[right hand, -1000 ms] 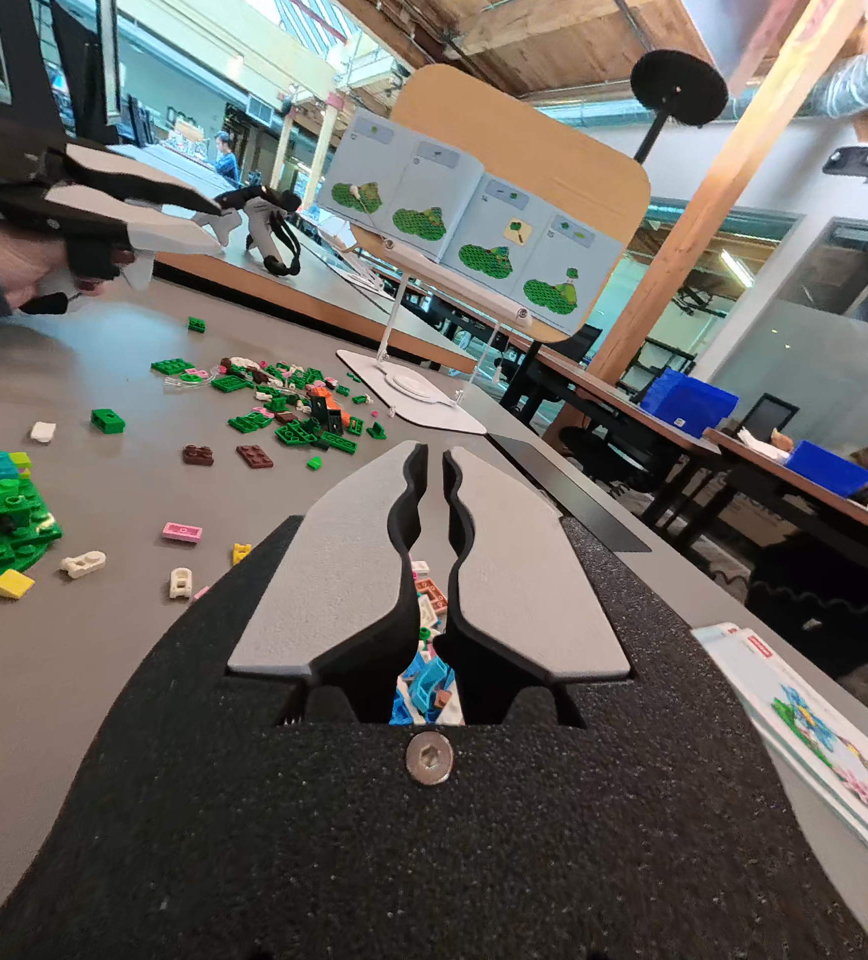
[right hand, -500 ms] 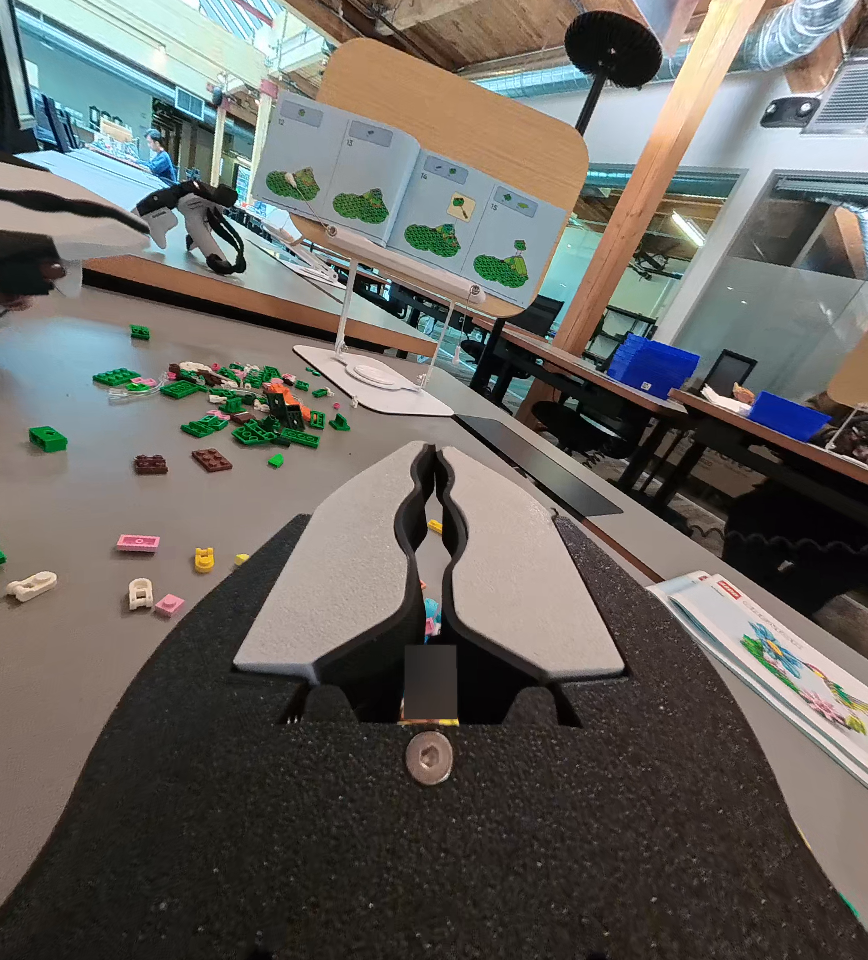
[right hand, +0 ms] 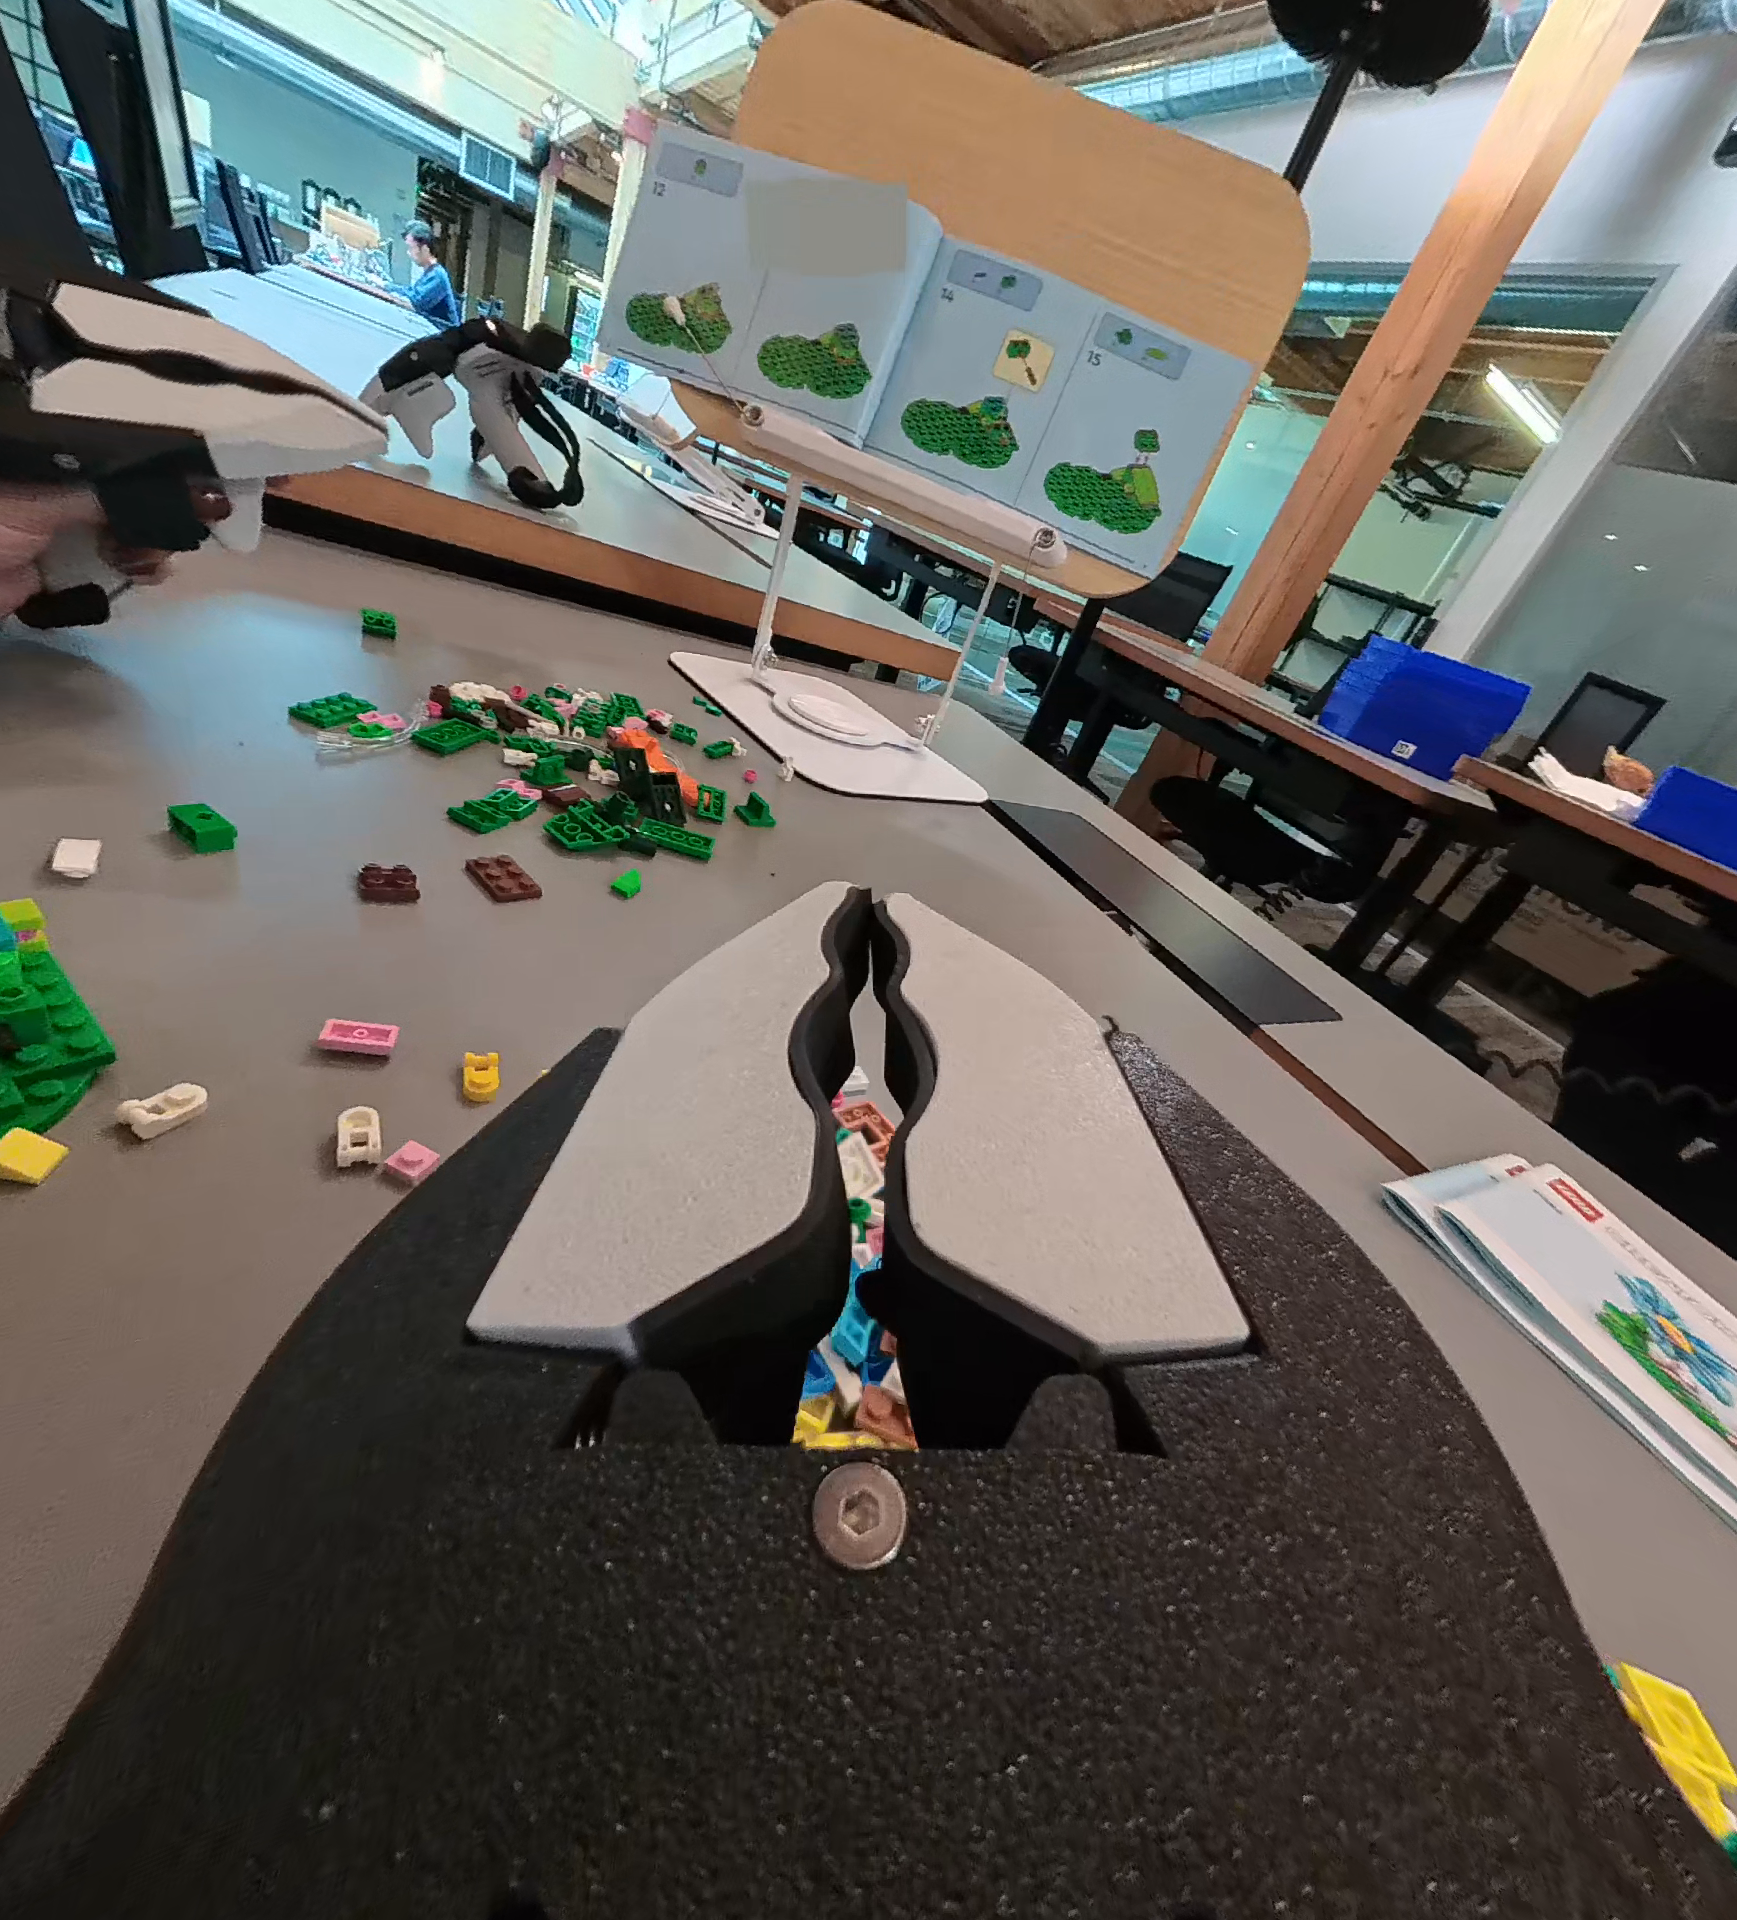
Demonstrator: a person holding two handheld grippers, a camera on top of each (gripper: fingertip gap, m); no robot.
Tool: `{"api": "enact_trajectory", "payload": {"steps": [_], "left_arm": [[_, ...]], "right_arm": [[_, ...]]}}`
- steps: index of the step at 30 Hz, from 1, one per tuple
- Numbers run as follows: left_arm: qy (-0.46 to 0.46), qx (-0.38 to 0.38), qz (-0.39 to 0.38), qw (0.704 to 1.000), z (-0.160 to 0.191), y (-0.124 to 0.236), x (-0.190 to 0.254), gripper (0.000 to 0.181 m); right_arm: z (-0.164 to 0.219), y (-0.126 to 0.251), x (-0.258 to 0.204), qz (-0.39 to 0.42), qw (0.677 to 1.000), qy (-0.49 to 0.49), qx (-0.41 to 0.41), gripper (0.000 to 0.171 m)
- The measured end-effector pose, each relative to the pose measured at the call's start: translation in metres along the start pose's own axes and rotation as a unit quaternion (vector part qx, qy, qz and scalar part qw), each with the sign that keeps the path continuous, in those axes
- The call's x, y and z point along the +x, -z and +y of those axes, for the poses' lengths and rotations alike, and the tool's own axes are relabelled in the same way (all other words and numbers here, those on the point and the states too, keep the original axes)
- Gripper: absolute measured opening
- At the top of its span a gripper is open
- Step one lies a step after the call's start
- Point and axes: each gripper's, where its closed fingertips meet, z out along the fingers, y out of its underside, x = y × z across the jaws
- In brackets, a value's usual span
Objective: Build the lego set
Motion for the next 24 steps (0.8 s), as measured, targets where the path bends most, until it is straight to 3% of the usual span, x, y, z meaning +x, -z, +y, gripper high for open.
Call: {"api": "enact_trajectory", "payload": {"steps": [24], "left_arm": [[-0.016,0.002,0.02,1.0,-0.001,-0.002,0.01,0.0]], "right_arm": [[0.002,-0.002,-0.008,-0.02,1.0,0.007,-0.008,0.0]]}}
